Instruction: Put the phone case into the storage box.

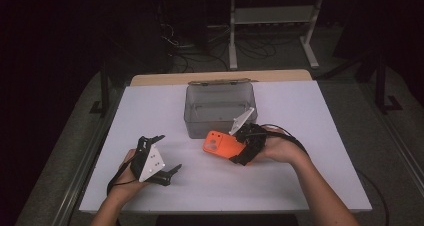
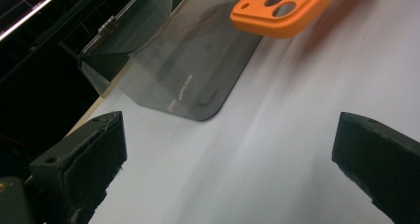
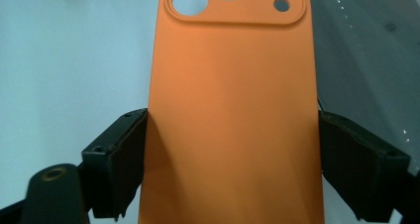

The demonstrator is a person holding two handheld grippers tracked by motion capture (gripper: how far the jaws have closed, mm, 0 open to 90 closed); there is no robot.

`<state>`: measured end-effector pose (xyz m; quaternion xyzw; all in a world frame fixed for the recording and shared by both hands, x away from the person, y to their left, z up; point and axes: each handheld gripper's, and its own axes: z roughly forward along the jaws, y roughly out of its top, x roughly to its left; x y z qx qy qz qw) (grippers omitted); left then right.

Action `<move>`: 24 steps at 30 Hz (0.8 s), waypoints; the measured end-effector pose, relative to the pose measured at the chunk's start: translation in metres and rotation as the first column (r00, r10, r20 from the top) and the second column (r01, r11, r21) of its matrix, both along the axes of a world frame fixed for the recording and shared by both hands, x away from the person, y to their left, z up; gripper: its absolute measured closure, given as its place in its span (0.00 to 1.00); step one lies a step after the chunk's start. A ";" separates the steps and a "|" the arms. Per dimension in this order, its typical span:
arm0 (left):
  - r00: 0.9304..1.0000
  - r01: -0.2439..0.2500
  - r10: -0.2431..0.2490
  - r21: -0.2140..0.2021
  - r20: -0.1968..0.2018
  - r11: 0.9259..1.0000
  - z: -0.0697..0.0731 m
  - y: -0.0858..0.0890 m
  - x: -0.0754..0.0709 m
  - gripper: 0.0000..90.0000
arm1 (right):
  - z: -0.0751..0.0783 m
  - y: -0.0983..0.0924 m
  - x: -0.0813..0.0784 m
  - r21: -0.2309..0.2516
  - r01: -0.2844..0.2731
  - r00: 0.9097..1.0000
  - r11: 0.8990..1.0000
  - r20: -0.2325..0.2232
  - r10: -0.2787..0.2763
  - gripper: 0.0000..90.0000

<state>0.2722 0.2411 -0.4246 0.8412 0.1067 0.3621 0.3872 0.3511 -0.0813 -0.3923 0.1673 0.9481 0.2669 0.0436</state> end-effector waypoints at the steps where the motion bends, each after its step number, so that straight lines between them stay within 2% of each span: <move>1: 1.000 0.000 0.000 0.008 0.005 1.000 0.000 -0.001 0.000 0.00 | 0.000 0.000 0.000 0.000 0.000 1.000 1.000 0.000 0.000 0.18; 4: 1.000 0.005 -0.005 0.031 0.021 1.000 -0.001 -0.003 -0.001 0.00 | 0.000 0.000 0.000 0.000 0.000 1.000 1.000 0.001 0.000 0.18; 15: 0.997 0.003 -0.009 0.074 0.074 0.997 -0.001 -0.005 -0.003 0.00 | 0.000 0.000 0.000 0.000 0.000 1.000 1.000 0.001 0.000 0.18; 24: 0.992 -0.002 -0.014 0.129 0.126 0.992 -0.002 -0.007 -0.005 0.00 | 0.000 0.000 0.001 0.001 -0.001 1.000 1.000 0.005 0.001 0.18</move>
